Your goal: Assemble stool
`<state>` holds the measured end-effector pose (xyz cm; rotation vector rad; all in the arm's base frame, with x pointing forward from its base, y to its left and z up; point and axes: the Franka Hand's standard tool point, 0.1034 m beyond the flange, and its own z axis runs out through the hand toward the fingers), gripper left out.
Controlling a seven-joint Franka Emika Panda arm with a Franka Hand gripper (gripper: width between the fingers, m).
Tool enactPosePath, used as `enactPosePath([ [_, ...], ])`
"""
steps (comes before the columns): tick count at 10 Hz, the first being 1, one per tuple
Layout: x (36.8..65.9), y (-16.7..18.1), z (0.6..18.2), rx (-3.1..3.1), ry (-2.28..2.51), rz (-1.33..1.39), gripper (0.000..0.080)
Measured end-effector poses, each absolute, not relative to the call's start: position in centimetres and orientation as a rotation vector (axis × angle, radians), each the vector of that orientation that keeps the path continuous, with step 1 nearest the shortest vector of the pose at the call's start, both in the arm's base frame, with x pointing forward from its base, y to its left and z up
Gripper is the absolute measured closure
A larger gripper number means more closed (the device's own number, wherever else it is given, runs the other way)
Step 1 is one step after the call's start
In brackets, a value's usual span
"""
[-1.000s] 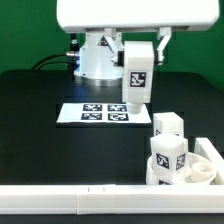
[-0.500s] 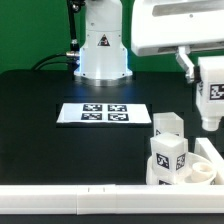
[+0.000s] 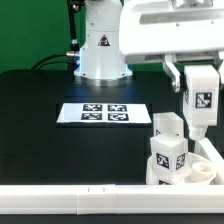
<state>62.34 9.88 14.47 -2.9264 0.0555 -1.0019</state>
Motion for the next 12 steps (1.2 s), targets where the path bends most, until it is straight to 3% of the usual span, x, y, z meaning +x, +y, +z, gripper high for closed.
enactPosePath([
  [3, 61.6, 11.3, 12.0, -2.926, 0.069, -0.998, 0.0466],
  [6, 61.5, 11.2, 11.7, -2.934, 0.058, -0.988, 0.0466],
  [8, 60.8, 11.2, 10.1, -2.953, 0.049, -0.957, 0.0466],
  [12, 60.7, 11.5, 9.4, -2.960, 0.033, -0.942, 0.0466],
])
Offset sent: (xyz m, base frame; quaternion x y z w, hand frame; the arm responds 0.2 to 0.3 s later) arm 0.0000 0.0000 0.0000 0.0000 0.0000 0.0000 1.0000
